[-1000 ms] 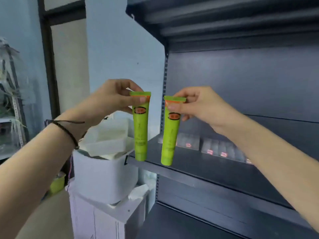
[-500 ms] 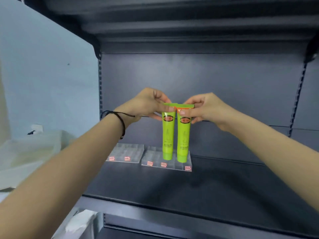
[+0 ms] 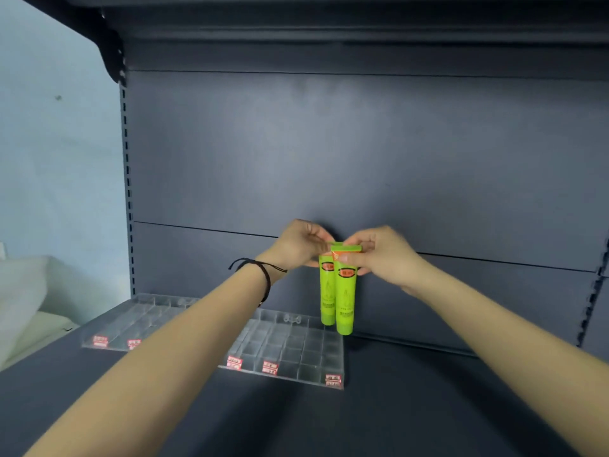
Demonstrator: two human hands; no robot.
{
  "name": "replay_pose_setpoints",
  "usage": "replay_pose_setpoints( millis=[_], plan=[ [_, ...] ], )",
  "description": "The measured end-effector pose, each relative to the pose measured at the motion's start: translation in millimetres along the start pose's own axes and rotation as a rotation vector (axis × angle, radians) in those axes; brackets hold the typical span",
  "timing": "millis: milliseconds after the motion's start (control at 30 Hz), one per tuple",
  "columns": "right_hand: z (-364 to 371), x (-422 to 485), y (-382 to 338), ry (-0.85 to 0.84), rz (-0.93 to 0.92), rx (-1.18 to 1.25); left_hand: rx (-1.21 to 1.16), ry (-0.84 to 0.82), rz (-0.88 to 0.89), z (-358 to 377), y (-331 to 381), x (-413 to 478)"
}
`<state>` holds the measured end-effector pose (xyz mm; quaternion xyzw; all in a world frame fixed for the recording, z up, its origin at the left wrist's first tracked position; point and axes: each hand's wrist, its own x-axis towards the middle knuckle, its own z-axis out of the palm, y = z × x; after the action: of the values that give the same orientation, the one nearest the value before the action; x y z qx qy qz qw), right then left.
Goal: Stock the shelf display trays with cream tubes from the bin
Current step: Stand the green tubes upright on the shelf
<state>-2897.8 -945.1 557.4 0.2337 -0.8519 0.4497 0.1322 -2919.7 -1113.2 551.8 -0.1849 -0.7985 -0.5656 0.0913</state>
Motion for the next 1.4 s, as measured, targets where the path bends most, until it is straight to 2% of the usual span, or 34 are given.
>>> replay_pose_setpoints(
  millis=[400,767,1067,1233,1400],
  plan=[
    [7.6,27.7,41.2,-0.021,0.082,0.105,0.007,-0.037,-0.020,17.2,-28.4,34.9],
    [11.3,22.1,46.3,-0.044,0.072,0.128,0.005,-0.056,-0.009,15.7,-30.5,29.7],
    [2.0,17.7,47.6,-0.027,0.085,0.160,0.054,-0.004,0.031,21.6,-35.5,34.3],
    [-0.3,17.7,49.7,-0.005,0.099,0.170,0.075,-0.089,-0.010,26.6,-43.8,33.6],
    [4.0,20.1,49.6,-0.007,0.095,0.178,0.041,-0.096,-0.031,26.7,-47.1,35.9]
  ],
)
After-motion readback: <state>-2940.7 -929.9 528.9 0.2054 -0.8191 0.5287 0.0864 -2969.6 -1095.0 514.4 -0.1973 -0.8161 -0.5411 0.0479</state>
